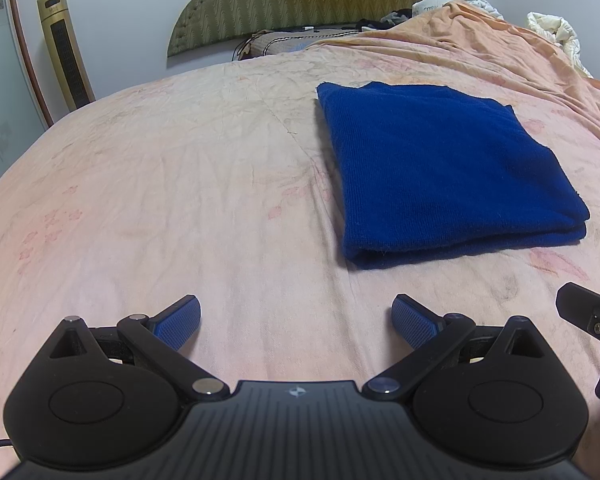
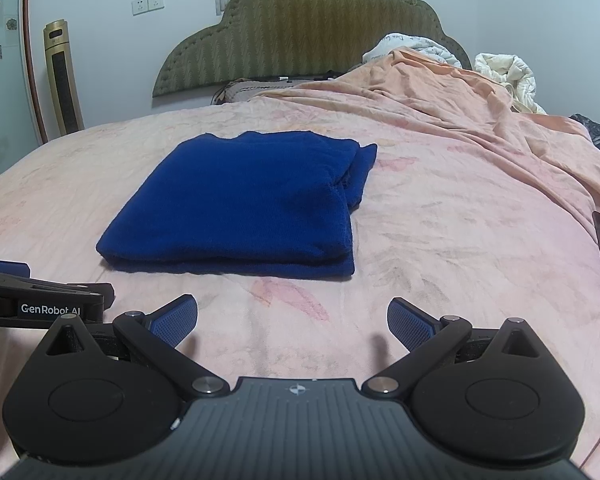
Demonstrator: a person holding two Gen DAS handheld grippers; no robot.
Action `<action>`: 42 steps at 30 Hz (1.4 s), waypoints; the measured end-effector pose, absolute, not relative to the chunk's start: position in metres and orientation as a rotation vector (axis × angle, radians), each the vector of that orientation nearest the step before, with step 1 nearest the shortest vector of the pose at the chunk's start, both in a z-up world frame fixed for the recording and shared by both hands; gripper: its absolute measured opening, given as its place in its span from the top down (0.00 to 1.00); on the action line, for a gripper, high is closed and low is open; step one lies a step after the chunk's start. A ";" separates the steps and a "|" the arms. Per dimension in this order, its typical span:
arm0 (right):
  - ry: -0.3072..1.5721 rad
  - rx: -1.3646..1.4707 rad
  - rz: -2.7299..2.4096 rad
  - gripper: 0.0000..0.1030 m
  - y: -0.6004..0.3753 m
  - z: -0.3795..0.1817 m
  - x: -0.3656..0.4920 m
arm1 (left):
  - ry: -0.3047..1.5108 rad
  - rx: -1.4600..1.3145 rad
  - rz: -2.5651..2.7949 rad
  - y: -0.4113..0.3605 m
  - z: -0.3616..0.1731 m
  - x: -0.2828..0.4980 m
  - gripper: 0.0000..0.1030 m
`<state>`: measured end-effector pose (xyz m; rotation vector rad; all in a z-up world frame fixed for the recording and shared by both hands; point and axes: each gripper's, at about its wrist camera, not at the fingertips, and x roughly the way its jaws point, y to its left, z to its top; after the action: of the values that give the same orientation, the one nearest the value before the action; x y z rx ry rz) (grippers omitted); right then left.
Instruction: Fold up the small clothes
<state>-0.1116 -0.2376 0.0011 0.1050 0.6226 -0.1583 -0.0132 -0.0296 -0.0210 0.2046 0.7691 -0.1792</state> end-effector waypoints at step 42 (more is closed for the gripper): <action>0.617 0.107 -0.155 0.00 -0.238 0.003 -0.113 | 0.759 0.219 -0.180 -0.031 -0.019 -0.014 0.00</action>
<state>-0.1126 -0.2383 0.0029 0.1074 0.6171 -0.1554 -0.0142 -0.0305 -0.0193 0.2187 0.7589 -0.1796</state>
